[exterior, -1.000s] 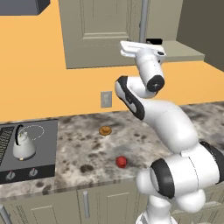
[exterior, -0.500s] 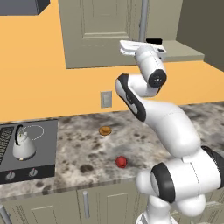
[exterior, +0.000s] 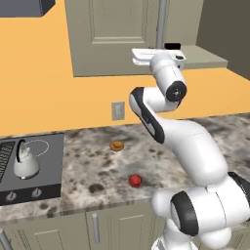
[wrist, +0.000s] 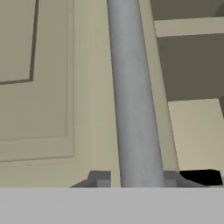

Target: Pick the pan from the cabinet and place it on the stove. Then turn on the stove burner for the pan.

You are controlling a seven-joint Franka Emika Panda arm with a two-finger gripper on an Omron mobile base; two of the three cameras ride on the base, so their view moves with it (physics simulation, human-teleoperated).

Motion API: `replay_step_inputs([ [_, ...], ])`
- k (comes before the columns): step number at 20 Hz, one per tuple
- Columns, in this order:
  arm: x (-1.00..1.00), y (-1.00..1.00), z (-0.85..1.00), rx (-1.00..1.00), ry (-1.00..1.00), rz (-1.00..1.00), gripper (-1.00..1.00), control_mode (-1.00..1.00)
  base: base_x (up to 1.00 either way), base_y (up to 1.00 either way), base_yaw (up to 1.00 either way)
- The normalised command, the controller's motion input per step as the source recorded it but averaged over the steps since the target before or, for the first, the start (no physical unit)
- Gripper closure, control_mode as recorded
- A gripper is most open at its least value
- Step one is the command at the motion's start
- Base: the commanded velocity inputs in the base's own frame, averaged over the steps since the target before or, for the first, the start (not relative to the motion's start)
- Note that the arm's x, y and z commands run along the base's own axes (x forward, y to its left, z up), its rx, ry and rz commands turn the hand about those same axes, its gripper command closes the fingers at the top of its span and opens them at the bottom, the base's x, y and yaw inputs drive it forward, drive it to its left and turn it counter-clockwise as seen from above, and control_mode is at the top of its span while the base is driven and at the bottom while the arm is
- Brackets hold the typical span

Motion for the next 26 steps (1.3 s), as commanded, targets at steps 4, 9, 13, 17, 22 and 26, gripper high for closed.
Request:
replay_step_inputs([
  [4,-0.67,0.76,0.0,-0.06,0.0,0.03,1.0,-1.0,0.0,0.0,0.0],
  [9,-0.7,0.8,0.0,-0.03,0.0,0.03,1.0,-1.0,0.0,0.0,0.0],
  [13,-0.76,0.81,0.0,-0.02,0.0,0.05,1.0,-1.0,0.0,0.0,0.0],
  [17,-0.74,0.82,0.0,-0.02,0.0,0.07,1.0,-1.0,0.0,0.0,0.0],
  [22,-0.73,0.76,-0.01,-0.04,0.01,0.08,1.0,-1.0,0.0,0.0,0.0],
  [26,-0.68,0.75,-0.03,-0.02,0.0,0.08,-1.0,-1.0,0.0,0.0,0.0],
])
